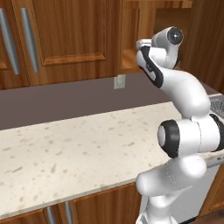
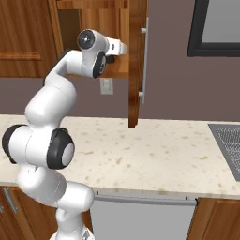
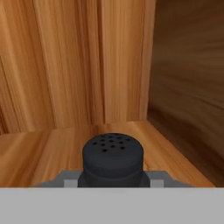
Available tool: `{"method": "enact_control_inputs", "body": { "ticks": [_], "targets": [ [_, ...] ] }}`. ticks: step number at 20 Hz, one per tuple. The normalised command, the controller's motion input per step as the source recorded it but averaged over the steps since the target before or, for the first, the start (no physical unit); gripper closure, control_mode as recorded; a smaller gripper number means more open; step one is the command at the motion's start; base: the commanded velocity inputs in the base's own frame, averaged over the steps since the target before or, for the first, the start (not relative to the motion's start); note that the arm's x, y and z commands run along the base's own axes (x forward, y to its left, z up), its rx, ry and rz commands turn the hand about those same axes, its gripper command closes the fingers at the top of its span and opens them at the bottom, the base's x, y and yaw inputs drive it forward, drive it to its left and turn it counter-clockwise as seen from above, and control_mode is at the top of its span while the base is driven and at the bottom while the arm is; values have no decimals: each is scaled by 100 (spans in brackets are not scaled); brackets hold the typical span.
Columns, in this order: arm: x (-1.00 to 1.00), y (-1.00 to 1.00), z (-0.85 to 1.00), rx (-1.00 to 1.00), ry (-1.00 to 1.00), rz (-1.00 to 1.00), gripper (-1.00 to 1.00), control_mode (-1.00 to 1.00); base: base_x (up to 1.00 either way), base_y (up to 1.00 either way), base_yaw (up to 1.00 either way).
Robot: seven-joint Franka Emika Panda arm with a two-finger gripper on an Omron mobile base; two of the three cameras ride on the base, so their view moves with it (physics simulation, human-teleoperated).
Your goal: Collect the paprika, ketchup, and shaker from the cabinet and place them next to the stove.
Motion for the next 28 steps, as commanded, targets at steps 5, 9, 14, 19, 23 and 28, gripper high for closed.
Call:
{"method": "enact_control_inputs", "body": {
  "ticks": [5,9,14,19,23,28],
  "targets": [
    [-83,6,14,0,-7,0,100,-100,0,0,0],
    [-97,0,32,0,0,0,100,-100,0,0,0],
    [-100,0,23,0,0,0,100,-100,0,0,0],
    [-100,0,7,0,0,0,100,-100,0,0,0],
    [-100,0,-8,0,-5,0,100,-100,0,0,0],
    [-100,0,-21,0,-14,0,100,-100,0,0,0]
  ]
}}
